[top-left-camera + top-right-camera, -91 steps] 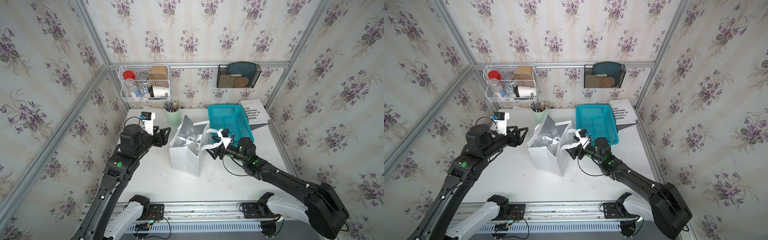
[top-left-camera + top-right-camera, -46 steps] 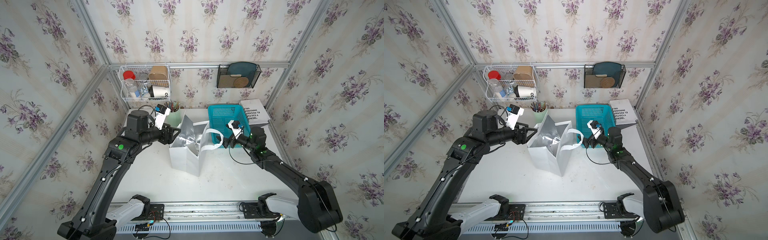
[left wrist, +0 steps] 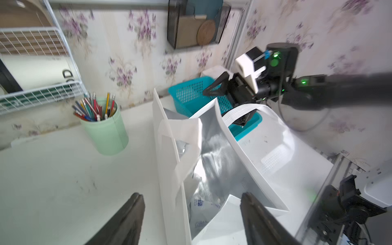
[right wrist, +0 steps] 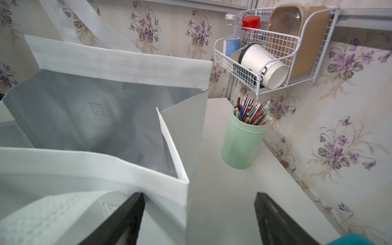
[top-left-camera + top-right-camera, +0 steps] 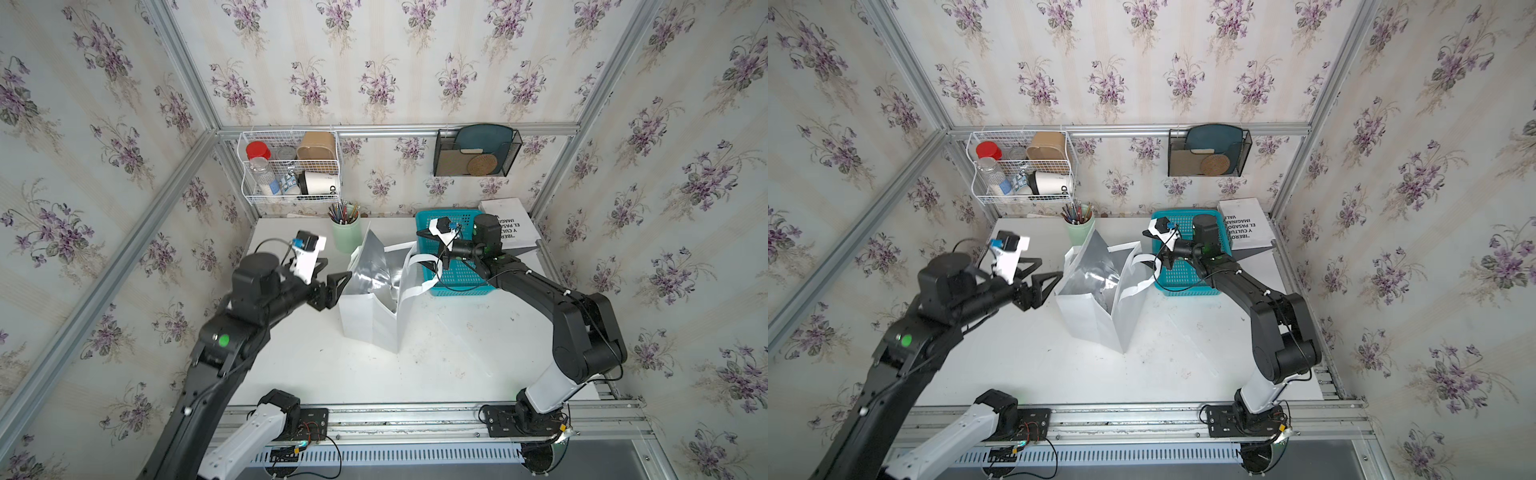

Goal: Place the ice pack in the delivery bag
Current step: Adjust the delivery bag at the center of the board.

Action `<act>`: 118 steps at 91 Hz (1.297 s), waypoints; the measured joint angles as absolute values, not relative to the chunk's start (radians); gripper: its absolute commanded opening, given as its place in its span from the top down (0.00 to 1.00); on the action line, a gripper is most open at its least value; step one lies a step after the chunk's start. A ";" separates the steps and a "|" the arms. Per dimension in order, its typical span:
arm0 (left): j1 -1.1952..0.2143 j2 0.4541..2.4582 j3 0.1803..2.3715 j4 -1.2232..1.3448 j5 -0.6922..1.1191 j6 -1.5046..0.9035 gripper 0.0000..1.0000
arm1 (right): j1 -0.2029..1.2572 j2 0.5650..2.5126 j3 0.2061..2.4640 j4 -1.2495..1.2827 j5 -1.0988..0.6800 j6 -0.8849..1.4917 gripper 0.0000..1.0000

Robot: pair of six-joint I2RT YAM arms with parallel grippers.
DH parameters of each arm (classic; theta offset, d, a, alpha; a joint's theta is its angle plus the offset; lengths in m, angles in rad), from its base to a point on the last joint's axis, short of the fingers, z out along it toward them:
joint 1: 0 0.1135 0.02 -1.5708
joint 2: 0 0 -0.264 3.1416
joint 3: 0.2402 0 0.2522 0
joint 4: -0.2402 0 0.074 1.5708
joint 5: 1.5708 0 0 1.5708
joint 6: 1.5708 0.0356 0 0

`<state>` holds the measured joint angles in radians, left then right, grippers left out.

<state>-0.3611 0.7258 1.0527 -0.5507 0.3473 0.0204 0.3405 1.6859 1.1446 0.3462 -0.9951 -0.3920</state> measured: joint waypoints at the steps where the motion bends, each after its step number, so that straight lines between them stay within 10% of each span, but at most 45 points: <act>1: -0.360 0.706 1.030 -0.540 0.346 0.026 0.24 | 0.342 1.690 1.148 0.345 -1.002 -0.392 0.19; 38: -0.347 0.646 0.641 -0.281 0.340 0.097 0.43 | 0.357 1.724 1.179 0.340 -1.141 -0.366 0.57; 66: -0.329 0.850 0.601 -0.043 0.521 0.127 0.94 | 0.377 1.695 1.144 0.339 -1.157 -0.333 0.97; 118: -0.019 1.287 0.734 0.416 1.102 -0.020 0.95 | 0.419 1.280 0.694 0.545 -0.887 -0.019 1.00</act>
<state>-0.0193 1.2873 0.7341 0.4156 1.1019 -0.0204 0.4191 1.2797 0.6941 0.5446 -0.8867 -0.0189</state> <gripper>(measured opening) 0.064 0.070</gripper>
